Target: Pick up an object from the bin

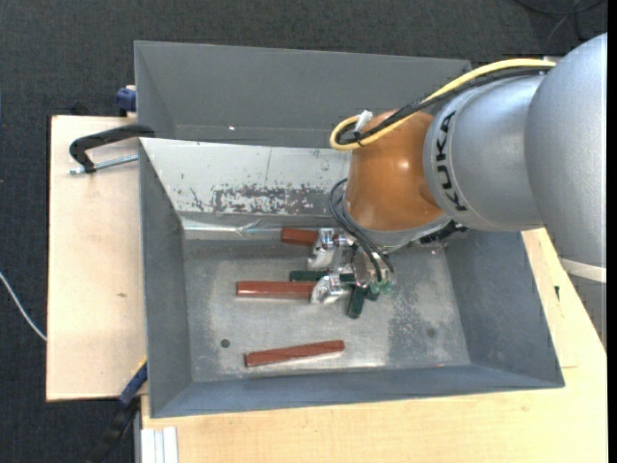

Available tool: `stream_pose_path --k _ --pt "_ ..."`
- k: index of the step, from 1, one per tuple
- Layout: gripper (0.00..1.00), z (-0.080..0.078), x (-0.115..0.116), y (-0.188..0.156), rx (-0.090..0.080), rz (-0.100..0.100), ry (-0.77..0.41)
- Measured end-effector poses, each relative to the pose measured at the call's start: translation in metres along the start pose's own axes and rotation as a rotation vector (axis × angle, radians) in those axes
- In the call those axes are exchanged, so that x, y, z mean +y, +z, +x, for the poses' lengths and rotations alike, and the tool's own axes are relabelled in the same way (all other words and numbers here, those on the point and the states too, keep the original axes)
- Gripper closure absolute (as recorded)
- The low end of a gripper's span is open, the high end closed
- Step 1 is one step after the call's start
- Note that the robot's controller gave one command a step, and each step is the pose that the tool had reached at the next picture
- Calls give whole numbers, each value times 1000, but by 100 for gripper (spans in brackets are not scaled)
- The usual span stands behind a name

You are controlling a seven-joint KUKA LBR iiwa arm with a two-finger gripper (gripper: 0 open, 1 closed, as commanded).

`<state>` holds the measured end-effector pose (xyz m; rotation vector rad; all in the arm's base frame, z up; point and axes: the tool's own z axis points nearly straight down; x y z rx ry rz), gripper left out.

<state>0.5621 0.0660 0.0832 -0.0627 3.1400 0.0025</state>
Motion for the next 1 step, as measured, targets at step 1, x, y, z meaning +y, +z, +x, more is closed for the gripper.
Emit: stream_pose_path --k 1 --pt "100 -1 0 -7 -2 0 0"
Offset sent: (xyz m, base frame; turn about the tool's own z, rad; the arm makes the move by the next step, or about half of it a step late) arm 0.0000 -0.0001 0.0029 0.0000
